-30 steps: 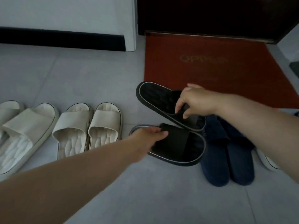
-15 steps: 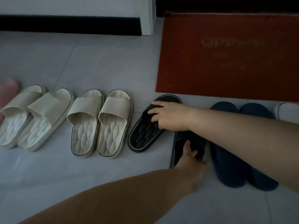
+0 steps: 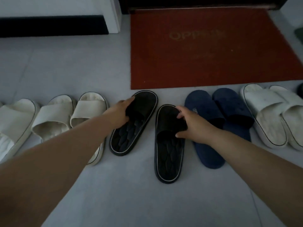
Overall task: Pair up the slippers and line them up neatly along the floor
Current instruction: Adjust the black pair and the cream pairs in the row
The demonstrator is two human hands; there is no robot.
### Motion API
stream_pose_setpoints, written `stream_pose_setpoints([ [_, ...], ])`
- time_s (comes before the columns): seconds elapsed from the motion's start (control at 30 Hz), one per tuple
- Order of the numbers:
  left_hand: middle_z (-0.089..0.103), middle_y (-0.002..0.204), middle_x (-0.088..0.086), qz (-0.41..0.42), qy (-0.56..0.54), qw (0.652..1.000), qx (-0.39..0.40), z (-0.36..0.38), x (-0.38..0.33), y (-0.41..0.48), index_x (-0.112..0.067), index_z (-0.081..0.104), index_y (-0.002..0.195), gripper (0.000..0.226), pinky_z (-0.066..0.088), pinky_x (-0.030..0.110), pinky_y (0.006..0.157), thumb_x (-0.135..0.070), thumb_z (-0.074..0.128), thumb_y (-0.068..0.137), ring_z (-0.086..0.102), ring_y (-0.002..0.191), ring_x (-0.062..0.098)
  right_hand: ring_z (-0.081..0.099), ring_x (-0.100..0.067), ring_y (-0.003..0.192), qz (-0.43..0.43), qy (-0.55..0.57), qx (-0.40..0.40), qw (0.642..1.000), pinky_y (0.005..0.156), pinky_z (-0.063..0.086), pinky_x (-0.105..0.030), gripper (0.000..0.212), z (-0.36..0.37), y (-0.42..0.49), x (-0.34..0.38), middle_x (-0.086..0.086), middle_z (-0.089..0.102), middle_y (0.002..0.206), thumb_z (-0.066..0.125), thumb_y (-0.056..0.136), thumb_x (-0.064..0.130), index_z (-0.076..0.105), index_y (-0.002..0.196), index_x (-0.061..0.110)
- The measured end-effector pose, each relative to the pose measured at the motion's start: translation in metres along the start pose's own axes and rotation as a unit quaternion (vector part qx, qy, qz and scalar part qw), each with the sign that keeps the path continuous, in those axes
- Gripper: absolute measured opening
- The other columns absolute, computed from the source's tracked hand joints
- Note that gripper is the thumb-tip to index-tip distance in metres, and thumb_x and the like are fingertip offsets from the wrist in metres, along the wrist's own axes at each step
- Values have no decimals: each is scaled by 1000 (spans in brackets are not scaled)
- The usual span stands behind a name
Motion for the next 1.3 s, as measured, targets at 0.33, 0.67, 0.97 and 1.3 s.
stream_pose_setpoints([
  [0.33, 33, 142, 16, -129, 39, 988, -69, 25, -4, -55, -18, 10, 147, 68, 42, 37, 87, -2, 42, 89, 49, 118, 36, 43, -25, 128, -14, 7, -48, 999, 102, 39, -33, 73, 2, 28, 29, -7, 37, 146, 62, 86, 21, 20, 146, 16],
  [0.67, 35, 138, 21, -118, 0, 989, -88, 28, 1, -45, -24, 13, 148, 67, 41, 33, 82, -4, 41, 90, 53, 111, 40, 53, -28, 120, -2, 9, -99, 995, 98, 47, -43, 68, 15, 23, 17, -7, 48, 139, 58, 85, 9, 25, 143, 22],
  [0.97, 54, 124, 18, -103, -78, 991, -28, -29, 7, -68, -14, 36, 139, 67, 45, 37, 98, -16, 69, 80, 58, 104, 34, 24, -27, 140, -109, -40, -77, 990, 116, 22, -43, 86, 1, 44, 70, -6, 28, 152, 71, 75, 42, 24, 144, 20],
  [1.3, 67, 93, -11, -144, -29, 989, -20, -192, 62, -204, -53, 52, 91, 36, 54, 21, 77, -60, 69, 60, 67, 85, 10, 43, -30, 129, -29, 214, 51, 975, 107, 38, -41, 77, 49, 54, 194, -13, 43, 142, 69, 77, 23, 28, 142, 17],
])
Point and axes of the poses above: each hand's wrist, its own y-axis towards the middle knuckle, its own z-axis out of the palm, x = y × z, the point moved 1 cm from there along y, towards the middle knuckle
